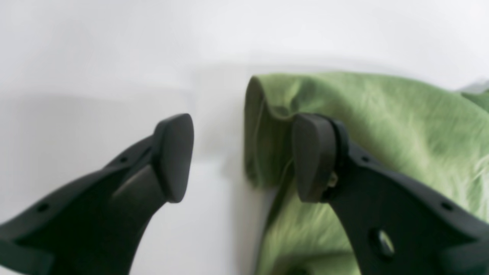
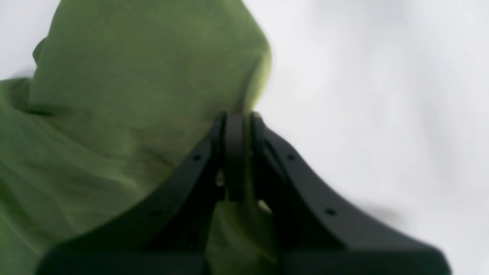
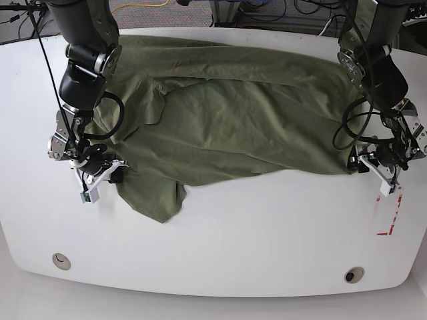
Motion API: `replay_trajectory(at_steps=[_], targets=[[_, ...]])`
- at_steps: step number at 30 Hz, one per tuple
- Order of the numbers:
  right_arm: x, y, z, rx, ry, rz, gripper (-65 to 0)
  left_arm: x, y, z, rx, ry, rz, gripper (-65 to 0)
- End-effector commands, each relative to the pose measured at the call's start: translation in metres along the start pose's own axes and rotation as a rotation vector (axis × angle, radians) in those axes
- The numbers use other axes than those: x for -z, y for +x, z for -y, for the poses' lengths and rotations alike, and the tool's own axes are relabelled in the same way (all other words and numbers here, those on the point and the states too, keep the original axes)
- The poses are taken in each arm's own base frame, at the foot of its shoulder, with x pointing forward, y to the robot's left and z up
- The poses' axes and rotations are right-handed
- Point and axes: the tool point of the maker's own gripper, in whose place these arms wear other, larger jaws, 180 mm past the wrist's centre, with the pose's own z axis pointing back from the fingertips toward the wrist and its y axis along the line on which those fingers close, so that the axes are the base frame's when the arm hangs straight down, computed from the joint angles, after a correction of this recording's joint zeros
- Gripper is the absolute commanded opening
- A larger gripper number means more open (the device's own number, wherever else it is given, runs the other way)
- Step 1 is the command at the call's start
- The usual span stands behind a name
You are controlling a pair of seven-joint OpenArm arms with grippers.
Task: Fold the T-shirt properly
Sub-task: 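Open the left gripper and shift it along the shirt edge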
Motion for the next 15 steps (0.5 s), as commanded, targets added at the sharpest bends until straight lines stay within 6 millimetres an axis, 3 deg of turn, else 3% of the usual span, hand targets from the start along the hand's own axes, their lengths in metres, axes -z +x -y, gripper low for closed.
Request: replay_trajectory(at_steps=[1, 11, 15], targets=[[-0.005, 0.019, 0.004, -0.020, -0.008, 0.037, -63.9, -0.006, 0.032, 0.003, -0.002, -0.019, 0.078, -26.4], [-0.006, 0.020, 0.006, -0.021, -0.011, 0.037, -63.9, -0.003, 0.031, 0.012, -0.051, -0.052, 0.074, -26.5], [-0.006, 0.020, 0.006, -0.021, -0.011, 0.037, -63.9, -0.006, 0.041, 0.015, -0.069, -0.076, 0.106, -26.5]])
